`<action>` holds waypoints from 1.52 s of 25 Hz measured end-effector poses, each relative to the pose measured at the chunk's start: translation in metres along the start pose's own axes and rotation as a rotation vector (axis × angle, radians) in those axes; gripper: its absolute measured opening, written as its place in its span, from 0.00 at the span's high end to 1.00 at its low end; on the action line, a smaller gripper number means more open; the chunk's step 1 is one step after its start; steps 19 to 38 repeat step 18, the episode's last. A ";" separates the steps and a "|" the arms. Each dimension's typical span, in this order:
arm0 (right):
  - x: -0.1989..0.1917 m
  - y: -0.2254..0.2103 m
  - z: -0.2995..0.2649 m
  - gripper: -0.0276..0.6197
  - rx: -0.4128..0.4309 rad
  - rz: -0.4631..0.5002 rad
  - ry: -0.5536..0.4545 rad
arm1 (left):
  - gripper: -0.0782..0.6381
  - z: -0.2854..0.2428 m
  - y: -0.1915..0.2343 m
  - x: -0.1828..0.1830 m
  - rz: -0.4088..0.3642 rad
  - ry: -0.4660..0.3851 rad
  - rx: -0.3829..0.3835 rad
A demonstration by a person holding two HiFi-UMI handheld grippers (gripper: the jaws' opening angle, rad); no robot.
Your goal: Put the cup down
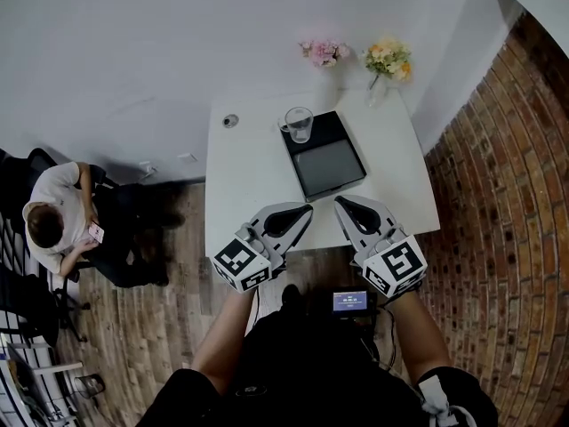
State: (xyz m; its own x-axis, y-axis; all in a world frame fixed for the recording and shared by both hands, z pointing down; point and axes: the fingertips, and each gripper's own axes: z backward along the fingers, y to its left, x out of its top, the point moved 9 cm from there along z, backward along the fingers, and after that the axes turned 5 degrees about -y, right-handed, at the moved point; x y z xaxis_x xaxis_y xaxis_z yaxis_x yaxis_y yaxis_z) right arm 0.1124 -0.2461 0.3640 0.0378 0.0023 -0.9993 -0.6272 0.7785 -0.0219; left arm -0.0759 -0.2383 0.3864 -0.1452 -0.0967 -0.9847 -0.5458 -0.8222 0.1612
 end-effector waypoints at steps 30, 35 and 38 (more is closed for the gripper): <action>0.000 0.003 -0.001 0.94 -0.016 0.057 0.019 | 0.88 -0.001 -0.006 0.008 -0.022 -0.016 -0.002; 0.000 0.003 -0.001 0.94 -0.016 0.057 0.019 | 0.88 -0.001 -0.006 0.008 -0.022 -0.016 -0.002; 0.000 0.003 -0.001 0.94 -0.016 0.057 0.019 | 0.88 -0.001 -0.006 0.008 -0.022 -0.016 -0.002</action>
